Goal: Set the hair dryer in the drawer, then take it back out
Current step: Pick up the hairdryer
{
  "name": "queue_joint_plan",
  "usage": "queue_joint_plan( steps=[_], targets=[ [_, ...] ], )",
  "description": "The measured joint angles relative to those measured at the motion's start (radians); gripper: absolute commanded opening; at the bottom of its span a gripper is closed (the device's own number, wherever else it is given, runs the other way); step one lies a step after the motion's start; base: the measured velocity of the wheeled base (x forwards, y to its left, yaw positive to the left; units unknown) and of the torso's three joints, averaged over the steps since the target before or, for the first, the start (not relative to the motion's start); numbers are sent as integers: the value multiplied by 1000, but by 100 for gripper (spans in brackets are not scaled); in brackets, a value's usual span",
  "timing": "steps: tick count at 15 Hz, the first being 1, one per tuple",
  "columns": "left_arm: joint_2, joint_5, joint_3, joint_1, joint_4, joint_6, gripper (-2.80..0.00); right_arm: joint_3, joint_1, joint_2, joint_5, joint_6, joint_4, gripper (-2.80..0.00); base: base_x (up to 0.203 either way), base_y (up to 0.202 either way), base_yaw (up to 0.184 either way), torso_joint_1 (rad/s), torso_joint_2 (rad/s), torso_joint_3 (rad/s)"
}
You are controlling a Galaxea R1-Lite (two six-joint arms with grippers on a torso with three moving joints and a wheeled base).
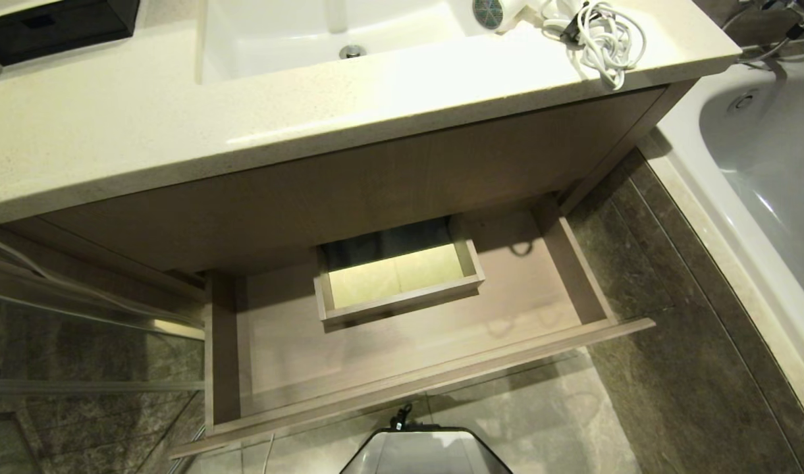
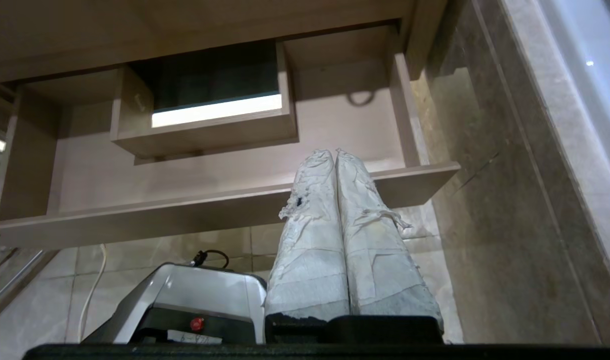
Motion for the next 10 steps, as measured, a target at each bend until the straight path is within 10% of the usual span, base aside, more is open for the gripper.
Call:
queue_joint_plan(
  steps=[10],
  targets=[
    [0,0,0,1,0,0,-280,0,1,0,0,-3,2,-280,0,0,0,0,0,0]
  ],
)
